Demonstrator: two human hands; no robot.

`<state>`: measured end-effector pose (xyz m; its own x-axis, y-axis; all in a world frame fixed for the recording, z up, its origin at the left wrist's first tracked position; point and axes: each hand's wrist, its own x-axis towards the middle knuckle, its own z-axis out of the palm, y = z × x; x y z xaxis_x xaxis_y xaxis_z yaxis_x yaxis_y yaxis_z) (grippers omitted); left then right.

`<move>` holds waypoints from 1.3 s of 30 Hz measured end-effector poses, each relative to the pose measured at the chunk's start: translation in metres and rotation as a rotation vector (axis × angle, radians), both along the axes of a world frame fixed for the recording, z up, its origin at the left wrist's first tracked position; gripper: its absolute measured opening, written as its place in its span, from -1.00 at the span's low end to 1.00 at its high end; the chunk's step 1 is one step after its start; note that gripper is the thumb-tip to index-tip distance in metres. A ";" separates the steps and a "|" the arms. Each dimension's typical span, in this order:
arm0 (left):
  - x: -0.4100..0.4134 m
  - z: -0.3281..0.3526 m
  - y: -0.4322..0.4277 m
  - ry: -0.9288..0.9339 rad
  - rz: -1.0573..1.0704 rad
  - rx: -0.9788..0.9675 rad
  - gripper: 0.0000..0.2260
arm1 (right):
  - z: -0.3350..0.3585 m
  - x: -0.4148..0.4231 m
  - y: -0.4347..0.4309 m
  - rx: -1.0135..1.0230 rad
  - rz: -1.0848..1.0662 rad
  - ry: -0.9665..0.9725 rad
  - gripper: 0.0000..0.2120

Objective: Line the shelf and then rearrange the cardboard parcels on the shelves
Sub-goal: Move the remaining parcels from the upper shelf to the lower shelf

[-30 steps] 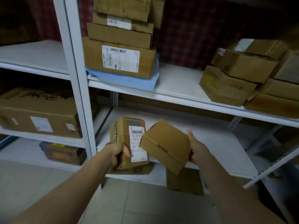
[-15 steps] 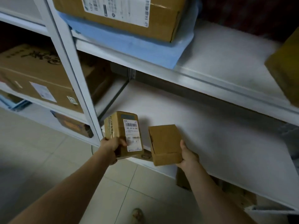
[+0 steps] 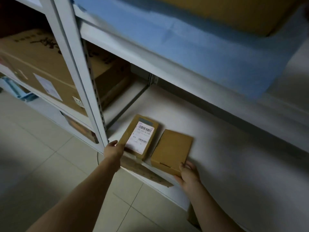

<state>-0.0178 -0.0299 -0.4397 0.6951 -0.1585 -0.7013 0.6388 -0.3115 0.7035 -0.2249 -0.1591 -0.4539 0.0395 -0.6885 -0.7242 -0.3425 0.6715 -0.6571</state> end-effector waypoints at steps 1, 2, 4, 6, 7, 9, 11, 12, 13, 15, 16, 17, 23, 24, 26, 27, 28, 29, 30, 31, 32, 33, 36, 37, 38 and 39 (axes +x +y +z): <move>0.004 -0.005 -0.002 -0.022 0.026 -0.017 -0.53 | -0.003 0.008 -0.001 0.007 0.013 -0.012 -0.77; 0.004 -0.008 -0.004 -0.053 0.028 -0.040 -0.48 | -0.006 0.015 -0.001 0.012 0.035 -0.016 -0.77; 0.004 -0.015 -0.009 -0.113 -0.001 -0.079 -0.43 | -0.017 0.032 0.000 -0.019 0.091 -0.018 -0.70; 0.004 -0.019 -0.012 -0.150 -0.013 -0.057 -0.41 | -0.029 0.046 0.001 -0.074 0.138 0.024 -0.63; 0.007 -0.021 -0.013 -0.167 0.005 -0.025 -0.42 | -0.036 0.051 0.001 -0.108 0.169 0.055 -0.60; 0.017 -0.022 -0.013 -0.162 0.115 0.002 -0.47 | -0.049 0.061 0.001 -0.162 0.224 0.104 -0.60; 0.029 -0.023 -0.012 -0.104 0.234 -0.013 -0.53 | -0.063 0.070 0.002 -0.193 0.241 0.112 -0.61; 0.034 -0.021 -0.012 -0.084 0.267 -0.023 -0.54 | -0.058 0.075 0.008 -0.205 0.250 0.116 -0.60; 0.039 -0.022 -0.011 -0.077 0.276 -0.024 -0.53 | -0.052 0.081 0.014 -0.226 0.249 0.119 -0.59; 0.044 -0.020 -0.009 -0.080 0.267 -0.014 -0.50 | -0.046 0.088 0.023 -0.260 0.258 0.138 -0.59; 0.045 -0.019 -0.007 -0.079 0.269 -0.012 -0.48 | -0.045 0.090 0.025 -0.270 0.267 0.155 -0.58; 0.046 -0.018 -0.007 -0.077 0.269 -0.008 -0.48 | -0.043 0.091 0.026 -0.261 0.280 0.154 -0.56; 0.051 -0.013 -0.007 -0.039 0.184 0.020 -0.49 | -0.008 0.094 0.037 -0.050 0.295 0.036 -0.51; 0.054 -0.013 -0.008 -0.036 0.180 0.025 -0.48 | -0.007 0.097 0.037 -0.057 0.310 0.029 -0.46; 0.061 -0.012 -0.012 -0.038 0.189 0.042 -0.47 | -0.007 0.104 0.038 -0.115 0.337 0.072 -0.40; 0.062 -0.015 -0.013 -0.045 0.188 0.042 -0.46 | -0.008 0.108 0.040 -0.146 0.355 0.110 -0.41; 0.063 -0.014 -0.013 -0.048 0.195 0.032 -0.45 | -0.011 0.111 0.041 -0.181 0.377 0.141 -0.43; 0.061 -0.014 -0.011 -0.056 0.184 0.034 -0.44 | -0.013 0.112 0.044 -0.167 0.368 0.149 -0.42; 0.057 -0.013 -0.007 -0.084 0.164 0.064 -0.41 | -0.012 0.113 0.049 -0.136 0.361 0.165 -0.39; 0.052 -0.012 -0.003 -0.114 0.124 0.106 -0.37 | -0.010 0.113 0.053 -0.117 0.370 0.210 -0.34; 0.046 -0.011 0.002 -0.134 0.086 0.139 -0.35 | -0.007 0.112 0.057 -0.125 0.388 0.294 -0.32; 0.038 -0.007 0.007 -0.144 0.054 0.154 -0.35 | 0.000 0.108 0.060 -0.151 0.380 0.360 -0.34; 0.008 0.015 0.020 -0.200 -0.090 0.084 -0.53 | 0.025 0.083 0.069 -0.264 0.188 0.302 -0.57; -0.003 0.026 0.021 -0.244 -0.172 0.035 -0.64 | 0.037 0.073 0.071 -0.307 0.127 0.238 -0.65; -0.015 0.042 0.020 -0.297 -0.265 -0.007 -0.75 | 0.051 0.063 0.072 -0.357 0.071 0.190 -0.72; -0.027 0.060 0.018 -0.376 -0.384 -0.038 -0.85 | 0.066 0.053 0.072 -0.409 0.017 0.160 -0.79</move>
